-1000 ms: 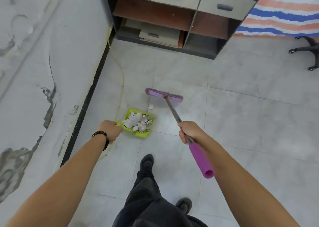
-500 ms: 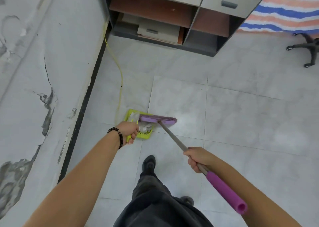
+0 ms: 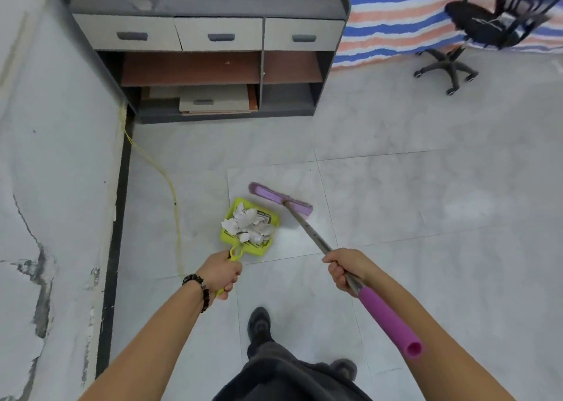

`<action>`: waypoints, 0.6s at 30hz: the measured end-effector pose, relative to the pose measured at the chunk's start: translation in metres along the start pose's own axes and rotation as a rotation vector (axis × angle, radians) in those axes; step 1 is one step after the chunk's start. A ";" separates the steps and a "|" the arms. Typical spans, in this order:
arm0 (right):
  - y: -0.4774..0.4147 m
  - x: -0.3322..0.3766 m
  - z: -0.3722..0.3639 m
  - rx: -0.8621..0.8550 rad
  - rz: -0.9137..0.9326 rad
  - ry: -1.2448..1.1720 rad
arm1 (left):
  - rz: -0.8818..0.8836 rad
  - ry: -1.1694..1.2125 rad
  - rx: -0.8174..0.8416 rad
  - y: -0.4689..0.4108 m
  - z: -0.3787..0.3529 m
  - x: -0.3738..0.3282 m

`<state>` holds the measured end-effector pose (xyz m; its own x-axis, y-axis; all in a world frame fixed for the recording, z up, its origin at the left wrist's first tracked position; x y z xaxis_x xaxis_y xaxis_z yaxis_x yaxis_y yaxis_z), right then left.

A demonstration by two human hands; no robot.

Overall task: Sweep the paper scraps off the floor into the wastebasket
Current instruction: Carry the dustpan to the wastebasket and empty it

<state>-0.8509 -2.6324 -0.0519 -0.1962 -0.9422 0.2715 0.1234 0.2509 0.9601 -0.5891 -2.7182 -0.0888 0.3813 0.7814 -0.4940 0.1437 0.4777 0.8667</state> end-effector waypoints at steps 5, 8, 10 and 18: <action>0.020 -0.023 0.050 -0.023 0.048 -0.226 | -0.093 -0.223 0.124 0.003 -0.067 -0.049; 0.037 -0.047 0.088 -0.039 0.069 -0.435 | -0.144 -0.342 0.193 0.004 -0.124 -0.074; 0.046 -0.066 0.117 -0.058 0.074 -0.558 | -0.175 -0.430 0.236 0.004 -0.168 -0.089; 0.065 -0.147 0.241 -0.136 0.115 -1.007 | -0.254 -0.703 0.390 0.022 -0.381 -0.118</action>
<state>-1.0484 -2.4235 -0.0130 -0.8950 -0.2741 0.3519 0.2900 0.2418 0.9260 -0.9789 -2.6475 -0.0382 0.7562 0.1754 -0.6304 0.5577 0.3311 0.7611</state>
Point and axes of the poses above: each hand's wrist, its own y-axis away from the middle knuckle, its own z-axis out of the back of the hand, x = y × z, the point moved 10 cm from there along -y, towards the middle knuckle, and after that the axes turned 6 degrees about y, right-handed, at the moved point
